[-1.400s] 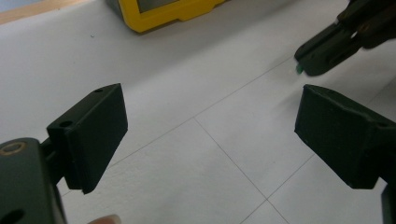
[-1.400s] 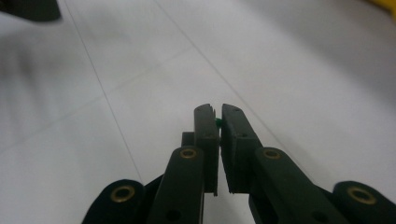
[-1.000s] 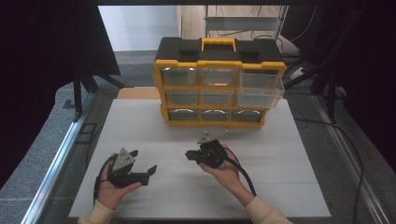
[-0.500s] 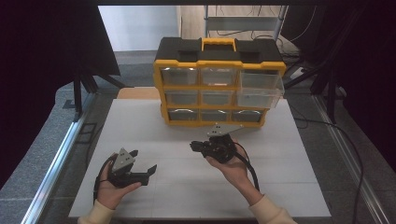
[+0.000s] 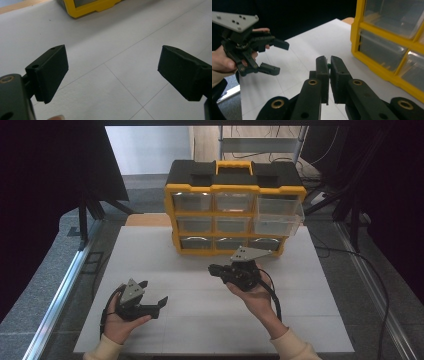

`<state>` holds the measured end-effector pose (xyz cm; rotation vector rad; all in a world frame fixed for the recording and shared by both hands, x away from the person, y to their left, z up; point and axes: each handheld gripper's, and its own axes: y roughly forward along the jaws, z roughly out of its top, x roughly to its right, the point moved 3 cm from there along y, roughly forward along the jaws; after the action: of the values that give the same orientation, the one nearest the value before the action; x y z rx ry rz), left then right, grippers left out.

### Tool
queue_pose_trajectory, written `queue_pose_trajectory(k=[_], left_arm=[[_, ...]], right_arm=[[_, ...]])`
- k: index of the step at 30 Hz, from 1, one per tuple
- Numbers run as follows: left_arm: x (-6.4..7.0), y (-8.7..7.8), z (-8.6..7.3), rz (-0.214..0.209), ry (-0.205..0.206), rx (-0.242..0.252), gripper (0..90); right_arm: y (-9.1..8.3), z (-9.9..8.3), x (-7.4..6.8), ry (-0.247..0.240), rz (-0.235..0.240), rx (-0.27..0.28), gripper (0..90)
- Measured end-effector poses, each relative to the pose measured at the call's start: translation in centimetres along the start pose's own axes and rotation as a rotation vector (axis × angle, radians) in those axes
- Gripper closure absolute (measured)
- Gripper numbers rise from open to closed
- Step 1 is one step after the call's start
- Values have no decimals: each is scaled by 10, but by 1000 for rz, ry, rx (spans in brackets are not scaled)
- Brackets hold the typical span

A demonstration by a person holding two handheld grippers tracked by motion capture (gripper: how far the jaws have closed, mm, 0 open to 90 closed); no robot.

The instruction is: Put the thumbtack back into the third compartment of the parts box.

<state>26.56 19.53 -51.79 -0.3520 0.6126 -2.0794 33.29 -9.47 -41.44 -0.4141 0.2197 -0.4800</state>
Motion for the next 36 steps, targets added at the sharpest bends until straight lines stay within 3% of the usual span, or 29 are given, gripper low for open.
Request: queue_pose_trajectory(k=[9, 17, 22, 28, 32, 36], left_arm=[[0, 1, 0, 1, 0, -1, 98], [0, 0, 0, -1, -1, 0, 97], [0, 0, 1, -2, -3, 3, 97], [0, 0, 2, -6, -8, 4, 97], [1, 0, 3, -7, -8, 5, 97], [2, 0, 4, -9, -4, 5, 97]], right_arm=[[-23, 20, 2, -2, -32, 69, 851], [-47, 51, 12, -12, -70, 147, 851], [-64, 70, 27, -12, -134, 179, 851], [-89, 88, 54, 21, -225, 218, 851], [-103, 97, 71, 40, -287, 215, 851], [-112, 104, 87, 22, -369, 204, 850]])
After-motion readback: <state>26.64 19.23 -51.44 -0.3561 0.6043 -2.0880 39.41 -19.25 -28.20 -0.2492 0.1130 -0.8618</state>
